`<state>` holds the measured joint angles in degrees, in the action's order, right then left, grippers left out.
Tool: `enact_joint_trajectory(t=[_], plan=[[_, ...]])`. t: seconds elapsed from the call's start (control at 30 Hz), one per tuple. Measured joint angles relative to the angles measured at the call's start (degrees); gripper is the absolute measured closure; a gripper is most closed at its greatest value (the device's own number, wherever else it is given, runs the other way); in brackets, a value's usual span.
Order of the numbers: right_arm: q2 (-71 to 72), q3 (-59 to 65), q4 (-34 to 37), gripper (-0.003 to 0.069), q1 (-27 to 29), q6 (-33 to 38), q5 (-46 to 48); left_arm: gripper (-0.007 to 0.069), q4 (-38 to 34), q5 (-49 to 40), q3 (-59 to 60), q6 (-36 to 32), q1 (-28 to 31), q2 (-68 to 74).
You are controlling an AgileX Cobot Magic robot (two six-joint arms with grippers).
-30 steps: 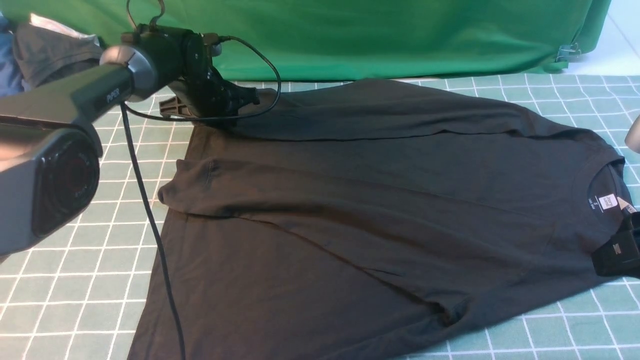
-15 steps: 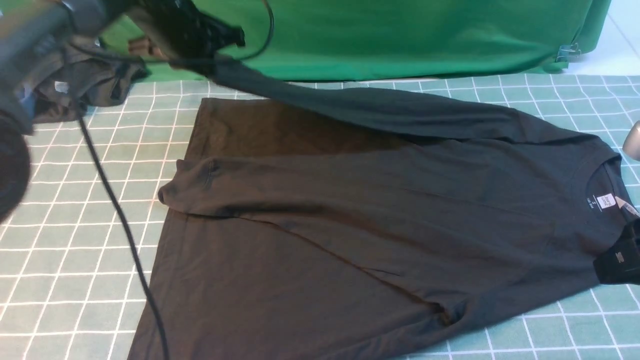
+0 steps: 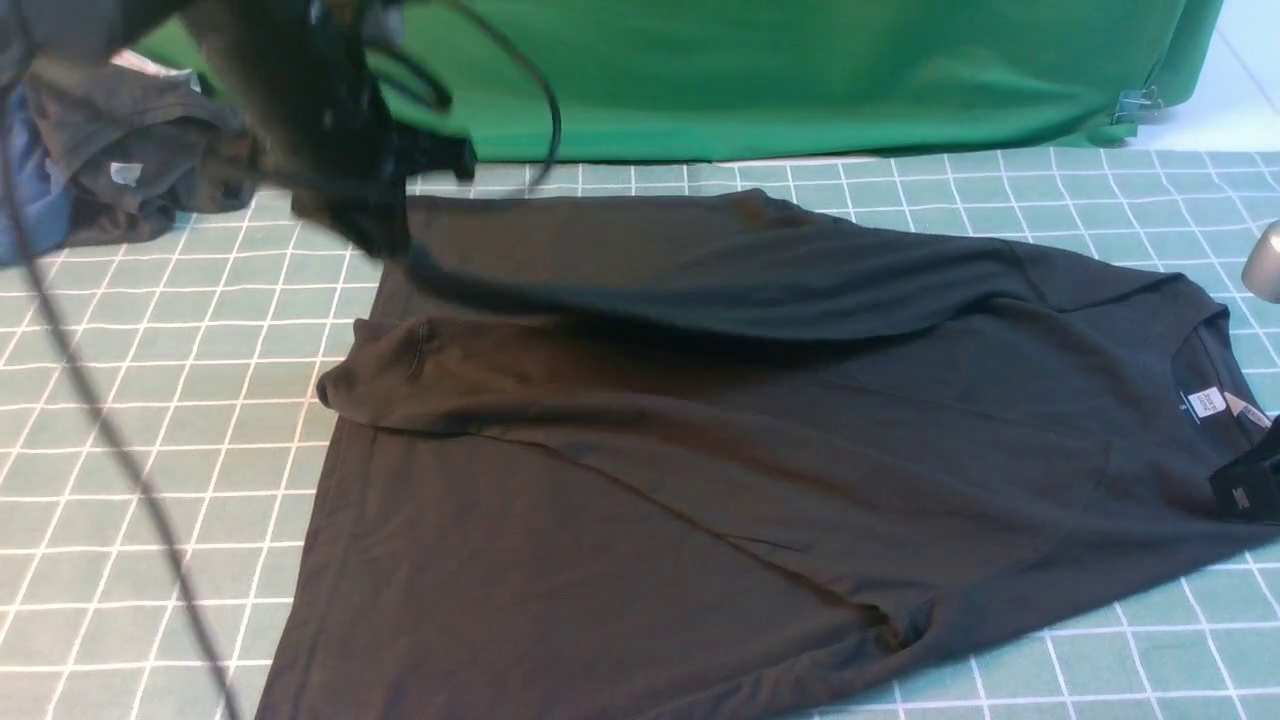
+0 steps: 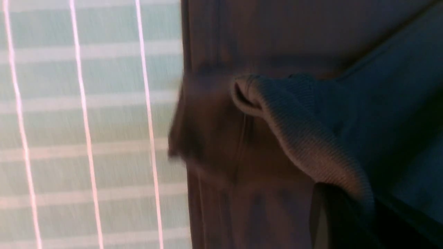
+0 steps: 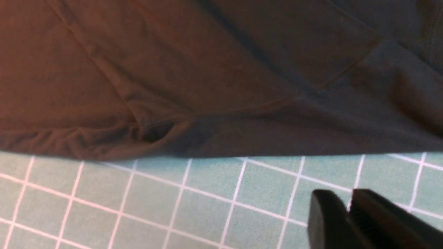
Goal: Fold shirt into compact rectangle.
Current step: 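Fold the left side of the dark shirt inward over its body with the left gripper, then grasp the near edge of the shirt at its hem and shoulder corners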
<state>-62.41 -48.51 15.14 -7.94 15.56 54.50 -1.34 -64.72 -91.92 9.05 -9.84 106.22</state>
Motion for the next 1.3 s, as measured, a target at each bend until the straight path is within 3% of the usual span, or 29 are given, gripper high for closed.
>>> enact_joint_trajectory(t=[0.27,0.43,0.57,0.67,0.7,0.73,0.83,0.97,1.17,1.3], plan=[[0.0,0.0,0.0,0.0631,0.0,0.9,-0.3,0.0604,-3.4,11.0,27.7,3.5,-0.4,-10.9],[0.0,0.0,0.0,0.0632,0.0,1.1,-0.6,0.0595,-5.9,15.5,33.4,3.8,-0.4,-11.4],[0.0,0.0,0.0,0.0628,0.0,1.1,-0.6,0.0507,-6.0,16.8,34.4,2.7,-0.4,-11.3],[0.0,0.0,0.1,0.0624,0.0,1.1,-0.6,0.0377,-5.7,16.7,34.5,2.0,-0.4,-11.3],[0.0,0.0,0.1,0.0624,0.0,1.1,-0.6,0.0367,-5.7,16.6,34.5,2.0,-0.4,-11.3],[0.0,0.0,0.1,0.0622,0.0,1.1,-0.6,0.0282,-5.6,14.5,34.5,1.8,-0.4,-11.6],[0.0,0.0,0.1,0.0620,0.0,1.1,-0.6,0.0181,-4.8,7.4,35.4,1.9,-0.4,-12.4],[0.0,0.0,0.1,0.0614,0.0,1.2,-0.7,0.0129,-3.5,3.9,42.0,4.4,-0.4,-14.9],[-0.2,0.0,0.2,0.0609,0.0,1.2,-1.9,0.0119,-8.2,12.2,53.2,2.9,-0.4,-18.6],[-0.2,0.0,0.3,0.0603,0.0,1.2,-2.5,0.0119,-7.7,16.0,56.5,3.2,-0.4,-19.2]])
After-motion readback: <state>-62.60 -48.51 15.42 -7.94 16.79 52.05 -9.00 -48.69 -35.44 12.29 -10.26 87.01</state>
